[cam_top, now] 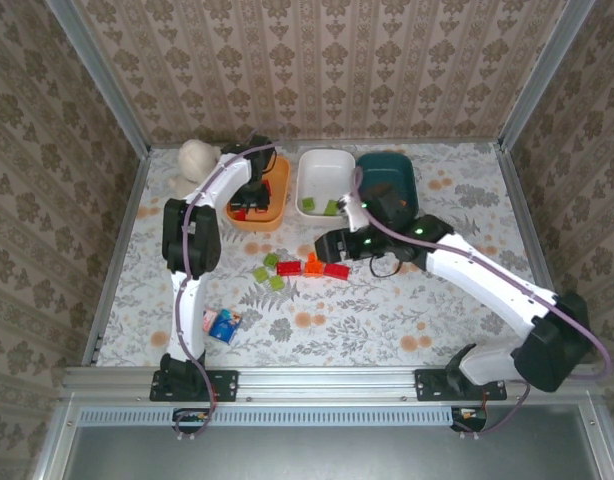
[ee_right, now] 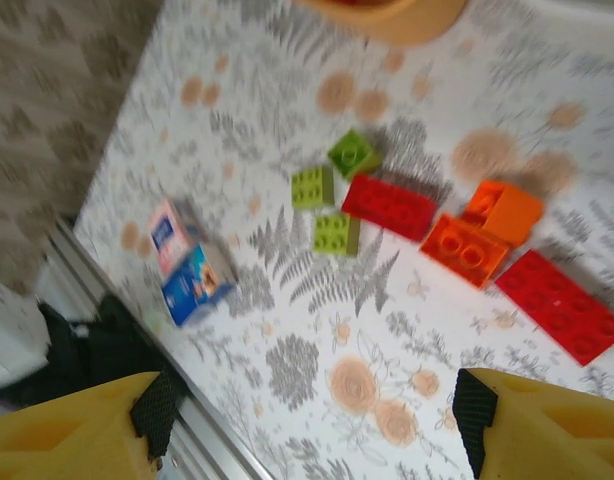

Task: Sort the legos into containers by color

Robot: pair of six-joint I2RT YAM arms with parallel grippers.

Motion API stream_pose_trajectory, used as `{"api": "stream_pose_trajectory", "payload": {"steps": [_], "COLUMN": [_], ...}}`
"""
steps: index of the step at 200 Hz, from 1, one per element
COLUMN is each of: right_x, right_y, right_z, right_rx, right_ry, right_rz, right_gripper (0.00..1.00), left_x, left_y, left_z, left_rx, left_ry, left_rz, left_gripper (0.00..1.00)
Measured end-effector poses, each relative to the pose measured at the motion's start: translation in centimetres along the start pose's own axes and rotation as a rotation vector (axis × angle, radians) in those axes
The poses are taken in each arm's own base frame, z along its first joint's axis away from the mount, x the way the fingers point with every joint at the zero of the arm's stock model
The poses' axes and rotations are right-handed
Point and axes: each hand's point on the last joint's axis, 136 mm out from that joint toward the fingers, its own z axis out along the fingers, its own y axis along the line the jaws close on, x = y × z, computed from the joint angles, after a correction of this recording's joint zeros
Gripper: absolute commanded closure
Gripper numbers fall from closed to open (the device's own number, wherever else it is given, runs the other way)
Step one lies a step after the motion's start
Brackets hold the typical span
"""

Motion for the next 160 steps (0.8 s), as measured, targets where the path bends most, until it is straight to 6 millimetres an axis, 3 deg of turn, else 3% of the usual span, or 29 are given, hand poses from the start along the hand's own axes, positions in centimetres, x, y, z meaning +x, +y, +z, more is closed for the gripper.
{"api": "stream_pose_trajectory", "payload": {"steps": [22, 42, 69, 86, 100, 121, 160], "right_x": [2.6, 4.8, 6.7, 6.7, 6.4, 6.7, 7.0], "right_y": [1.1, 2.1, 2.8, 2.3, 1.7, 0.6, -0.6], "right_z": [3.8, 7.1, 11.4, 13.6, 15.1, 16.8, 19.3], "right_rx": [0.021, 0.047, 0.097, 0.146, 0.181, 0.234, 0.318], "right_ry": [0.127, 0.222, 0.308, 0.331, 0.338, 0.357, 0.382], "right_rz": [-0.061, -0.116, -0.164, -0.161, -0.148, -0.134, -0.130], "right_gripper": [0.25, 0.26, 0.24, 0.22, 0.22, 0.22, 0.26], "left_x": [0.1, -0.2, 0.8, 2.8, 4.9, 8.8, 15.9], "left_y": [0.1, 0.3, 2.4, 5.1, 7.1, 9.2, 10.2], "left_z": [-0.7, -3.2, -10.1, -14.7, -16.8, -17.4, -15.4], "left_rx": [0.010, 0.044, 0.134, 0.213, 0.262, 0.310, 0.368], "left_ry": [0.000, -0.044, -0.168, -0.255, -0.308, -0.331, -0.283], "left_rz": [-0.005, -0.031, -0.110, -0.193, -0.257, -0.330, -0.396], "left_gripper": [0.44, 0.42, 0.39, 0.37, 0.37, 0.37, 0.37]}}
